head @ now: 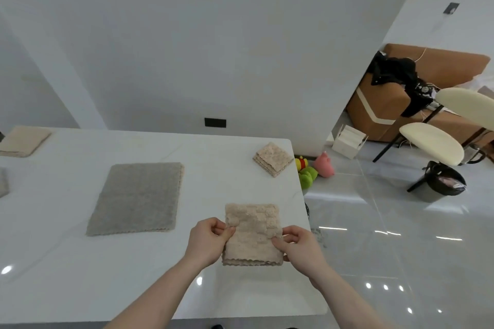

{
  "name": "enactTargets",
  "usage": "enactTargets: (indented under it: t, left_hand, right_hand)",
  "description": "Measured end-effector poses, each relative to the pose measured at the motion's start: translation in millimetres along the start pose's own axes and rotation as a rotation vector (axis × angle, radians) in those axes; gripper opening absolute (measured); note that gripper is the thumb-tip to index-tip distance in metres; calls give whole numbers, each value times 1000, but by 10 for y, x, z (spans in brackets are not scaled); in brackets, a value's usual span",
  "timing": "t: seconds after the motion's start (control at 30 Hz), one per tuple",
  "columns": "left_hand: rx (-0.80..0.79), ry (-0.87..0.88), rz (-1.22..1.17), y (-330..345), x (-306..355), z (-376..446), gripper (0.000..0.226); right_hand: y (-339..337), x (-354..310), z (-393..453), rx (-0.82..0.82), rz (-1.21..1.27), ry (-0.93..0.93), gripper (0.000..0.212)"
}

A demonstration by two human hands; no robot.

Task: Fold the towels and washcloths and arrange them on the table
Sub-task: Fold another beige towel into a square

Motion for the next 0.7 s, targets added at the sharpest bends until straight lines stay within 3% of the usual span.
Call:
enactTargets:
  t: [0.43, 0.7]
  left_hand:
    - [8, -99, -65, 889, 65, 304, 11]
    - [20, -245, -93, 1805, 234, 347, 30]
  right_hand:
    - [-201, 305, 1028, -134, -115, 129, 17]
    - [-651, 515, 1898, -232, -274, 81, 21]
Point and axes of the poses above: each hand's wrist, its own z-axis towards the middle knuckle, its own y-axis out of the palm, x = y × z, the point moved 10 cm from there along z, towards the middle knuckle, and after that the axes turned 11 degrees about x, right-handed, at the moved point
